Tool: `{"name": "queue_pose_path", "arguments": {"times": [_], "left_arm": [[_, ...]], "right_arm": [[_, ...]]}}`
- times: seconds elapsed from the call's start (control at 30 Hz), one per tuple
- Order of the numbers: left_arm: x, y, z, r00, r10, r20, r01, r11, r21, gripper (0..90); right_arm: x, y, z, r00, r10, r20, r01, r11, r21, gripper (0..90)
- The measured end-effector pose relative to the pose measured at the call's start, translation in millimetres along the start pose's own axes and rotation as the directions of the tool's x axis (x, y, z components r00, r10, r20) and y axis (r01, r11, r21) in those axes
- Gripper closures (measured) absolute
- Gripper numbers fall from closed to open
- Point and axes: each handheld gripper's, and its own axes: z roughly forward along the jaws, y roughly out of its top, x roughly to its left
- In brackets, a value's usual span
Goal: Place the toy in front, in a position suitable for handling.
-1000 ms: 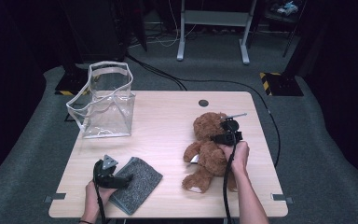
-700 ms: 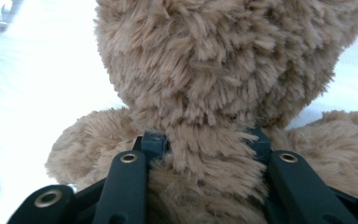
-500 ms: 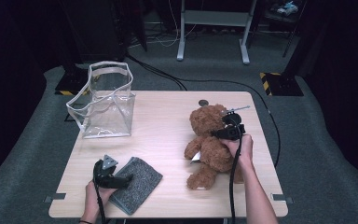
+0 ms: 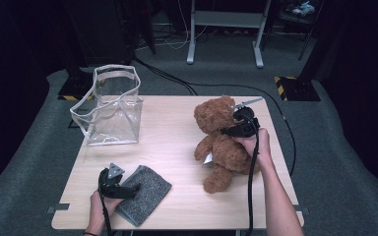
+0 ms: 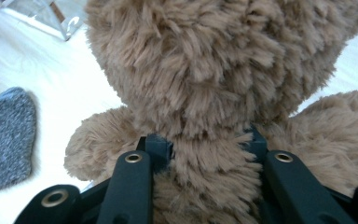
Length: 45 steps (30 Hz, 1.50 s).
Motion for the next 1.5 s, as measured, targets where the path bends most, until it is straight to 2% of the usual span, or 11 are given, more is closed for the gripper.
{"name": "queue_pose_path", "arguments": {"times": [0.17, 0.4, 0.43, 0.57, 0.7, 0.83, 0.93, 1.0, 1.07, 1.1, 1.5], "left_arm": [[0.4, 0.1, -0.3, 1.0000, 0.006, 0.002, -0.006, 1.0000, 0.004, 0.3], [0.3, 0.1, -0.3, 1.0000, 0.005, 0.002, -0.005, 1.0000, 0.005, 0.3], [0.3, 0.1, -0.3, 1.0000, 0.006, 0.001, -0.006, 1.0000, 0.004, 0.3], [0.0, 0.0, 0.0, 1.0000, 0.000, 0.000, 0.000, 1.0000, 0.000, 0.3], [0.0, -0.1, 0.0, 1.0000, 0.000, 0.000, 0.000, 1.0000, 0.000, 0.3], [0.3, 0.0, -0.1, 1.0000, 0.004, 0.000, -0.004, 1.0000, 0.000, 0.3], [0.3, 0.0, -0.1, 1.0000, 0.004, 0.000, -0.004, 1.0000, 0.001, 0.3], [0.2, 0.0, -0.1, 1.0000, 0.004, 0.000, -0.004, 1.0000, 0.000, 0.3], [0.3, 0.0, -0.1, 1.0000, 0.004, 0.000, -0.004, 1.0000, 0.000, 0.3], [0.3, 0.0, -0.1, 1.0000, 0.004, 0.000, -0.004, 1.0000, 0.000, 0.3], [0.2, 0.0, -0.1, 1.0000, 0.004, 0.000, -0.004, 1.0000, 0.001, 0.2]], "right_arm": [[8.9, 10.6, 2.7, 0.9983, -0.053, -0.026, 0.053, 0.9985, 0.015, 65.9], [25.3, 19.9, 25.3, 0.9871, -0.135, -0.086, 0.141, 0.9877, 0.068, 65.3], [26.8, 21.4, 37.4, 0.9804, -0.163, -0.112, 0.172, 0.9818, 0.080, 64.3], [34.0, 22.5, 58.5, 0.9771, -0.166, -0.133, 0.184, 0.9734, 0.136, 62.5], [43.4, 16.0, 101.5, 0.9705, -0.188, -0.151, 0.219, 0.9504, 0.221, 60.2], [46.6, 15.4, 112.2, 0.9699, -0.191, -0.151, 0.221, 0.9506, 0.218, 55.7], [45.7, 15.9, 110.5, 0.9693, -0.192, -0.154, 0.223, 0.9493, 0.222, 49.2], [44.5, 16.6, 104.6, 0.9715, -0.183, -0.151, 0.212, 0.9548, 0.208, 34.2], [44.7, 16.0, 101.8, 0.9748, -0.169, -0.145, 0.197, 0.9598, 0.200, 30.3], [44.2, 15.4, 94.7, 0.9767, -0.165, -0.137, 0.188, 0.9660, 0.177, 19.6], [23.5, -6.7, 33.3, 0.9897, -0.105, -0.097, 0.110, 0.9932, 0.040, 5.1]]}}
